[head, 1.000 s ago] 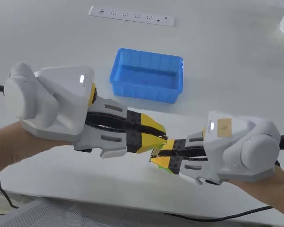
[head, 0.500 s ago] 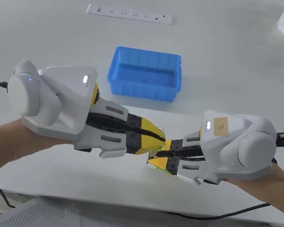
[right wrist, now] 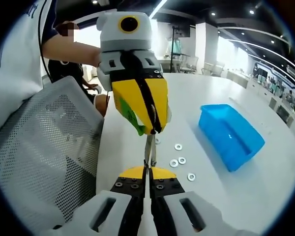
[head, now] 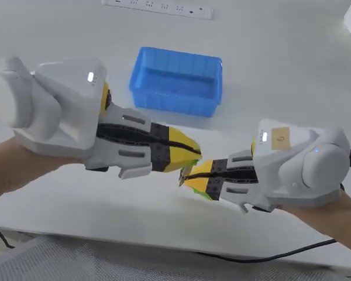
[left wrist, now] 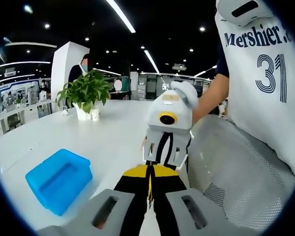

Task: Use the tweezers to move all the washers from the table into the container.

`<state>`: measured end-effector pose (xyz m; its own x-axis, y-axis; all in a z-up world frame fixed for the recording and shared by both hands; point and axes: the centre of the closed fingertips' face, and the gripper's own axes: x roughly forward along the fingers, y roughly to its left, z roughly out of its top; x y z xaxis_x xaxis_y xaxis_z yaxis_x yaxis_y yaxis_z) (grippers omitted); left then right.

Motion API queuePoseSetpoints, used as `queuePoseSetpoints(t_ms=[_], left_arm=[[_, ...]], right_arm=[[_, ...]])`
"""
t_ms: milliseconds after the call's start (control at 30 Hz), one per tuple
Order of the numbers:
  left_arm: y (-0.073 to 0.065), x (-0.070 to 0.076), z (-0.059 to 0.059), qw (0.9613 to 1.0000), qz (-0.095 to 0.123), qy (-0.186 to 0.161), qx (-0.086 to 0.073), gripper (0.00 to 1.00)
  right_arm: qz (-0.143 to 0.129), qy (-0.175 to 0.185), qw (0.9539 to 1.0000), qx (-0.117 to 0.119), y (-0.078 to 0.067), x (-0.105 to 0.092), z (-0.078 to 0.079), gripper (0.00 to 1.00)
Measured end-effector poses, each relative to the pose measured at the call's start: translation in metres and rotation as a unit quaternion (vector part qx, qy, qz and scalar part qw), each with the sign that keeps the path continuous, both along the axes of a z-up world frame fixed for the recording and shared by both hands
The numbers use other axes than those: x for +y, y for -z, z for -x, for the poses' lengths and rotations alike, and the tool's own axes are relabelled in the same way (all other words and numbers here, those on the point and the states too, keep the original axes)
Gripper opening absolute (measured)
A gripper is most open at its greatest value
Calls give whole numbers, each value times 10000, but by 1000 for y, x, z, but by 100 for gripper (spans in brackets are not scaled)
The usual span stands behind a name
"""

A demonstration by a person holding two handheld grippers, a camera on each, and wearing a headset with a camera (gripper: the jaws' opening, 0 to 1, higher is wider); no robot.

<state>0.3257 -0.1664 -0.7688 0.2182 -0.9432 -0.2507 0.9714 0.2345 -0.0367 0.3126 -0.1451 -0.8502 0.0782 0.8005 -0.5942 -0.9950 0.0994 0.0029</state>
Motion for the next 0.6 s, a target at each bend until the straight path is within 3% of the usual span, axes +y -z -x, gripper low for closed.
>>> queuePoseSetpoints(t_ms=[367,600], left_arm=[[-2,-3,-9,9999,101,-88,-7,4],[-10,-3,-17,9992,343,-203,14,4]], right_arm=[[-41,239,9997,-11,2,2,-8,4],[-129,378,9992,-25,-3,5,-19,6]])
